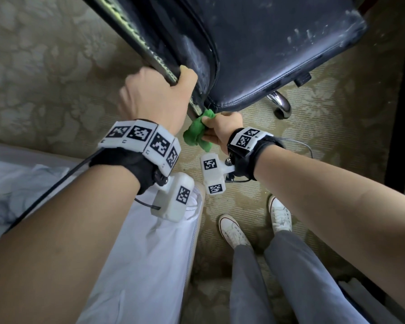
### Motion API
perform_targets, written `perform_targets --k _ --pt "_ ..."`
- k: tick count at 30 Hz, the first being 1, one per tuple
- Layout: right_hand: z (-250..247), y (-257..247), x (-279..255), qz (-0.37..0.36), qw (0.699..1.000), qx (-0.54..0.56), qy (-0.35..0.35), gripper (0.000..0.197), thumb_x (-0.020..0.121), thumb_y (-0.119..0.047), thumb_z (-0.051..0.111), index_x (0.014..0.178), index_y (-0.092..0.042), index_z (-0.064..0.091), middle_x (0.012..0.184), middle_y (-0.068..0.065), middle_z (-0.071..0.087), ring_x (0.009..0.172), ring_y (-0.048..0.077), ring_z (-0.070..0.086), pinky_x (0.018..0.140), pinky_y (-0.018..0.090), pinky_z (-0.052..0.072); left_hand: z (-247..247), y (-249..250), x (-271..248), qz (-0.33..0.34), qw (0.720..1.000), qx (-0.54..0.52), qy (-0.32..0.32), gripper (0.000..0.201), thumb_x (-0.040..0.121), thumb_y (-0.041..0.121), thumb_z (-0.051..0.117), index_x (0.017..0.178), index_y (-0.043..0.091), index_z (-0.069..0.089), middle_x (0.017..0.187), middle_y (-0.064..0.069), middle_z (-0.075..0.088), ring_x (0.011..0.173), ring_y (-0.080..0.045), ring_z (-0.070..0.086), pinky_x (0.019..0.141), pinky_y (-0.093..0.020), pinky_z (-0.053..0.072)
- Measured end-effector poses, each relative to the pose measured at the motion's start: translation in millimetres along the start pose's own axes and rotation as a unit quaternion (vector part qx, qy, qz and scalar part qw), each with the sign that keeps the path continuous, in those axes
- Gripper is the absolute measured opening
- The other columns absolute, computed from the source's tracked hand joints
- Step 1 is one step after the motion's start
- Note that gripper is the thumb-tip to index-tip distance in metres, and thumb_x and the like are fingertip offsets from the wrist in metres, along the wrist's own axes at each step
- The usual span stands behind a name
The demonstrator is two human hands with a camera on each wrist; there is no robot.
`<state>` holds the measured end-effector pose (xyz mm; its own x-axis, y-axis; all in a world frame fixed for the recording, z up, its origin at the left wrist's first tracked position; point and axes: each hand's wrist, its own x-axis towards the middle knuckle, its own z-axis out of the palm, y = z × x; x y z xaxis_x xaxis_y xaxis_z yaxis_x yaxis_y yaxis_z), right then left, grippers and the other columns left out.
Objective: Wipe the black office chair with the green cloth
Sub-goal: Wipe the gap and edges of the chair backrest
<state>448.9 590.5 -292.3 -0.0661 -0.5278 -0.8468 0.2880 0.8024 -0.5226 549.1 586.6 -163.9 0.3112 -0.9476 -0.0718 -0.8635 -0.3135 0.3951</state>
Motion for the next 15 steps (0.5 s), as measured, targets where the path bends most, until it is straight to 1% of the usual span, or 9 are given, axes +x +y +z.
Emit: perform_targets --k 2,4,6,8,9,11,13,15 --pt "0.9 -1.0 -0.5 -0.004 1.000 0.015 -0.003 0.009 0.088 -0.003 0.069 0.088 -0.004 0.060 0.091 0.020 0.070 0.066 0.025 0.069 0.052 0.029 0.056 -0.1 1.4 -2.5 -0.005 1.000 -0.004 0.000 0.049 0.085 0.060 0.045 0.078 0.014 0.062 0.100 -0.013 0.067 0.102 -0.035 0.058 0.076 -0.033 0.032" --pt "3.8 -1.6 -1.9 -0.011 1.000 0.027 -0.004 0.011 0.088 -0.001 0.068 0.084 -0.005 0.058 0.086 0.019 0.068 0.062 0.025 0.066 0.051 0.028 0.056 -1.7 1.9 -3.7 -0.010 1.000 -0.006 -0.008 0.042 0.089 0.056 0.047 0.079 0.017 0.059 0.099 -0.011 0.062 0.107 -0.033 0.056 0.076 -0.032 0.030" --pt "7.6 -0.8 -1.6 -0.015 1.000 0.012 0.011 0.009 0.086 -0.001 0.069 0.087 -0.004 0.061 0.090 0.021 0.070 0.067 0.028 0.069 0.055 0.033 0.059 -2.6 2.1 -4.8 -0.012 1.000 -0.005 -0.014 0.040 0.089 0.055 0.048 0.079 0.018 0.058 0.098 -0.010 0.060 0.107 -0.032 0.055 0.077 -0.032 0.029" --pt "10.3 -1.5 -1.7 -0.005 1.000 -0.009 0.030 0.009 0.084 -0.003 0.071 0.088 -0.002 0.064 0.092 0.023 0.071 0.072 0.032 0.072 0.060 0.039 0.061 -3.5 2.2 -5.5 -0.018 1.000 -0.002 -0.017 0.041 0.089 0.056 0.047 0.080 0.017 0.058 0.105 -0.014 0.064 0.109 -0.033 0.055 0.078 -0.033 0.029" --pt "11.0 -3.1 -3.4 0.007 0.999 -0.008 0.033 0.009 0.085 -0.003 0.071 0.089 -0.001 0.064 0.091 0.023 0.071 0.071 0.032 0.072 0.059 0.039 0.061 -4.3 2.2 -5.3 -0.023 1.000 0.001 -0.019 0.041 0.089 0.056 0.047 0.080 0.017 0.058 0.108 -0.015 0.064 0.110 -0.034 0.054 0.078 -0.033 0.029" --pt "10.7 -6.6 -6.8 0.021 0.999 0.015 0.030 0.008 0.086 -0.002 0.071 0.086 0.001 0.063 0.083 0.021 0.070 0.064 0.028 0.070 0.055 0.035 0.059 -5.4 2.3 -3.9 -0.024 1.000 0.002 -0.020 0.041 0.089 0.055 0.048 0.085 0.017 0.062 0.111 -0.016 0.064 0.111 -0.034 0.054 0.081 -0.035 0.032" --pt "9.8 -9.1 -8.4 0.014 0.999 0.035 0.022 0.010 0.086 0.000 0.069 0.080 0.000 0.062 0.072 0.017 0.066 0.054 0.024 0.065 0.050 0.031 0.056 -5.8 2.6 -3.1 -0.023 1.000 0.001 -0.019 0.044 0.088 0.055 0.048 0.092 0.015 0.067 0.112 -0.017 0.063 0.112 -0.035 0.054 0.083 -0.036 0.035" --pt "10.6 -10.7 -12.0 0.005 0.999 0.043 0.015 0.011 0.086 0.002 0.068 0.078 -0.001 0.061 0.069 0.016 0.064 0.052 0.023 0.063 0.048 0.029 0.055 -5.1 2.0 -3.4 -0.029 0.999 0.001 -0.021 0.046 0.089 0.054 0.048 0.096 0.013 0.067 0.115 -0.018 0.062 0.114 -0.035 0.053 0.086 -0.038 0.037"
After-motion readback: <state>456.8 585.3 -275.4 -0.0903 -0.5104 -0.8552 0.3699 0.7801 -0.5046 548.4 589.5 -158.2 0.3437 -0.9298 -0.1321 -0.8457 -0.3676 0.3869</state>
